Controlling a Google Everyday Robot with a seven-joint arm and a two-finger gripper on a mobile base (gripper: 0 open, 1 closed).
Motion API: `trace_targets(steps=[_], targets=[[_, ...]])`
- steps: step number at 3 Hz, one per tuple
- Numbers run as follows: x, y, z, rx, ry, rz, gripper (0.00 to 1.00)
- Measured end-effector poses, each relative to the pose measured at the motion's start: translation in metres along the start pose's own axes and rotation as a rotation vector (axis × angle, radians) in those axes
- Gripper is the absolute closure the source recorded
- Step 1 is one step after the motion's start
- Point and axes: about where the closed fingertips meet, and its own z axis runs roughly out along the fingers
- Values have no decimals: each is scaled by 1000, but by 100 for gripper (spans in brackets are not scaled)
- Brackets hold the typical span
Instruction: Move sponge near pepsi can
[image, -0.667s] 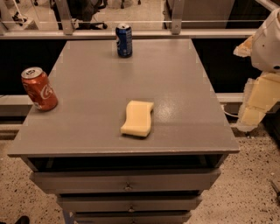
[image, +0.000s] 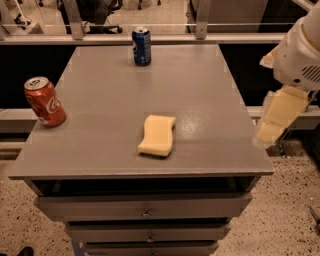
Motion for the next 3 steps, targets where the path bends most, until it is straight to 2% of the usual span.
trace_targets(steps=[1, 2, 3], targets=[[-32, -4, 39, -7, -37, 113, 0], [-63, -2, 79, -33, -77, 201, 0], [-90, 2, 114, -61, -118, 252, 0]])
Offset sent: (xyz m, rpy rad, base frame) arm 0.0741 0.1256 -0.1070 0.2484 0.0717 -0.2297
